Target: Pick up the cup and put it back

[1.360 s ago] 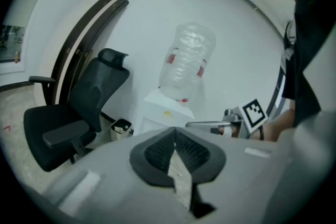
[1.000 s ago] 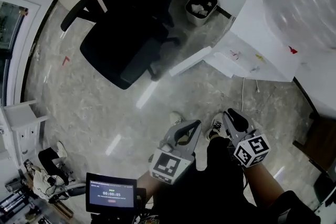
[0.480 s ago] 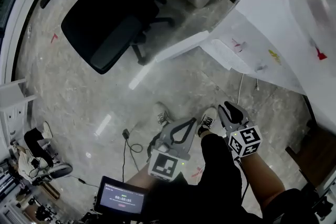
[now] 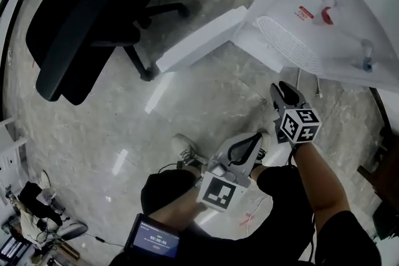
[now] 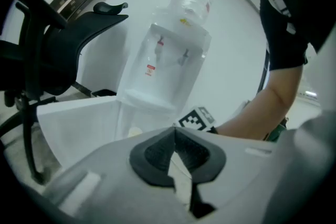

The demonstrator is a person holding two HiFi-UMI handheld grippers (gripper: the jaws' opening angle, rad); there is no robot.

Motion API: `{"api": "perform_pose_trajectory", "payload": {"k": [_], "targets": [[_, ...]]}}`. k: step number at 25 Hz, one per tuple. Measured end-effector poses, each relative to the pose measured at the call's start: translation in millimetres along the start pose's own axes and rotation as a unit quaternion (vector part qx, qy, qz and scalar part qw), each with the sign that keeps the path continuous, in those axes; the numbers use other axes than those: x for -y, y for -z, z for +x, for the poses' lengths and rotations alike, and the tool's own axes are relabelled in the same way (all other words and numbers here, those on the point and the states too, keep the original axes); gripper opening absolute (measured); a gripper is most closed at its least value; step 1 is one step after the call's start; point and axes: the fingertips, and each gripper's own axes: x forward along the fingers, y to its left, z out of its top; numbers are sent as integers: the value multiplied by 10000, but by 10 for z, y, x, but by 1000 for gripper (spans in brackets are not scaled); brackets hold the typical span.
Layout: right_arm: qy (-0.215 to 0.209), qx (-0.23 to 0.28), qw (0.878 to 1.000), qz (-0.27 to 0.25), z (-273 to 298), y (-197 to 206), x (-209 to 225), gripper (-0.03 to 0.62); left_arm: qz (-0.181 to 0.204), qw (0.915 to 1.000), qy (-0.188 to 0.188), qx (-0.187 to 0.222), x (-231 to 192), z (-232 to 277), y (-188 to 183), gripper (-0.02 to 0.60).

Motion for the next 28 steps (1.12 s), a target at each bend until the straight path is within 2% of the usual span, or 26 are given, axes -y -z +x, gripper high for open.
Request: {"api": "perform_pose_trajectory", "payload": {"k": [3, 8, 12, 16, 19, 22, 25, 28], "targets": [[366, 204, 9991, 31, 656, 182, 384, 126, 134, 9998, 94, 143, -275, 169, 450, 5], [898, 74, 9959, -110, 1414, 457, 990, 132, -195, 9993, 202, 227, -694, 351, 941, 5], [1235, 273, 9914, 338, 1844, 357, 1311, 146, 422, 9978, 452, 258, -933, 487, 953, 6], [1171, 261, 9925, 244, 2008, 313, 1399, 162, 282, 9986, 350, 276, -1096, 585, 1032, 5], [1140, 108, 9933, 144, 2127, 349, 1438, 161, 392, 9981, 310, 372, -1168, 626, 951, 5], [1180, -12, 9929, 155, 2208, 392, 1497, 148, 110, 9986, 326, 392, -1187, 635, 882, 6], [1237, 2, 9923, 115, 2237, 365, 1498, 73, 75, 9986, 336, 411, -1180, 603, 802, 6], [1293, -7, 9916, -59, 2256, 352, 1479, 63, 100, 9979, 301, 562, -1215, 564, 697, 5]]}}
